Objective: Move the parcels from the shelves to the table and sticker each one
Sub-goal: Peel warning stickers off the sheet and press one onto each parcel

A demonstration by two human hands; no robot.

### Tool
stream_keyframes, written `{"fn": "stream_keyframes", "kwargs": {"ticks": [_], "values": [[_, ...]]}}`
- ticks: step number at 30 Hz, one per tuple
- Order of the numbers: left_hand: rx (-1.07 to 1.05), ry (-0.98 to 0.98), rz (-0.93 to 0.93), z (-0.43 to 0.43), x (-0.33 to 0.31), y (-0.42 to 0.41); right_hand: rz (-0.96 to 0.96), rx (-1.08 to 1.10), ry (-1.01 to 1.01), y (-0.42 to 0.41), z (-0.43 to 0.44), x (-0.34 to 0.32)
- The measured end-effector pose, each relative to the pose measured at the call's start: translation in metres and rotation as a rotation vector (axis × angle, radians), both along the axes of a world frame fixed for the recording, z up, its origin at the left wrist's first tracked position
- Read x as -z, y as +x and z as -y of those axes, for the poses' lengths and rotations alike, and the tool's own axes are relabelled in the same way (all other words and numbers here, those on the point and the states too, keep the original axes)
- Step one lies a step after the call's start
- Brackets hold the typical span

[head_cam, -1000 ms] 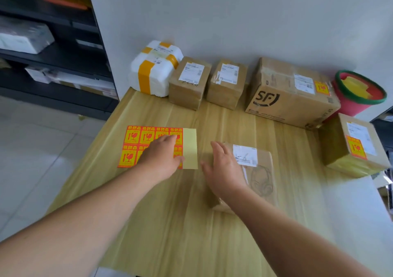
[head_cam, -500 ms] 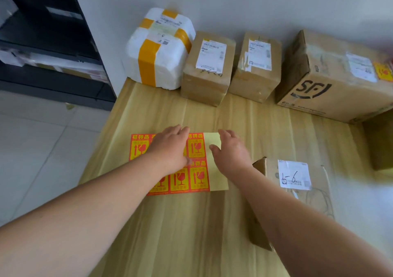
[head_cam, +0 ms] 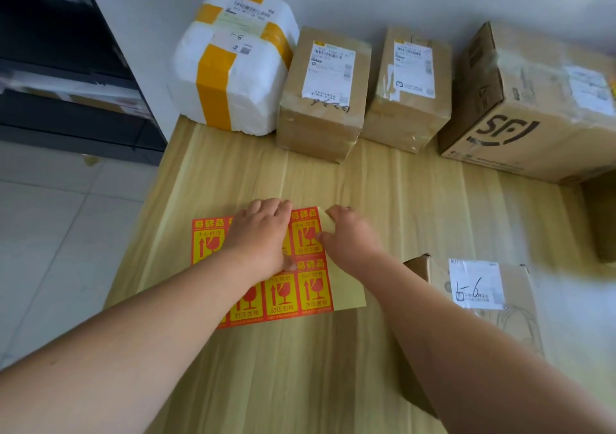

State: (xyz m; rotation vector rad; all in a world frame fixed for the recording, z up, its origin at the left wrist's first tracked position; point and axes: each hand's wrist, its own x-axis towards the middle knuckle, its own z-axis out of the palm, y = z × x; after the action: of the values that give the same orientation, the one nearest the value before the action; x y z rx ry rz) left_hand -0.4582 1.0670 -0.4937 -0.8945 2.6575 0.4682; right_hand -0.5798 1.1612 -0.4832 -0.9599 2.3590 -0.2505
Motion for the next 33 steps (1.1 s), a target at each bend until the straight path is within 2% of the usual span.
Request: {"fn": "stream_keyframes", "kwargs": {"ticks": [3,7,11,13,15,17,19,22,26,33], "values": [[-0.066,0.055,-0.042,0.002,-0.004,-0.003,0.097,0.088,-0.129,0.004,-0.006,-0.001],[-0.235,0.147,-0.121,0.013,-0.019,-0.008,0.162,0.133,-0.201,0.005,-0.016,-0.015],[-0.36,0.457,-0.192,0.014,-0.047,-0.003,0.176,0.181,-0.222,0.003,-0.025,-0.035],[-0.387,0.549,-0.233,0.012,-0.061,-0.001,0.089,0.209,-0.268,0.004,-0.028,-0.047],[-0.397,0.595,-0.272,0.009,-0.075,0.001,-0.116,0.193,-0.347,0.007,-0.031,-0.06],[-0.408,0.628,-0.305,0.007,-0.088,0.002,-0.248,0.168,-0.434,0.016,-0.033,-0.075],[-0.414,0.651,-0.34,0.004,-0.101,0.003,-0.268,0.129,-0.497,0.026,-0.035,-0.087],[-0.393,0.669,-0.406,-0.001,-0.122,0.002,-0.205,0.09,-0.517,0.038,-0.036,-0.099],[-0.349,0.692,-0.496,-0.009,-0.143,-0.002,-0.137,0.142,-0.555,0.042,-0.039,-0.112],[-0.259,0.64,-0.527,-0.02,-0.162,-0.011,-0.07,0.228,-0.61,0.039,-0.042,-0.129]]}}
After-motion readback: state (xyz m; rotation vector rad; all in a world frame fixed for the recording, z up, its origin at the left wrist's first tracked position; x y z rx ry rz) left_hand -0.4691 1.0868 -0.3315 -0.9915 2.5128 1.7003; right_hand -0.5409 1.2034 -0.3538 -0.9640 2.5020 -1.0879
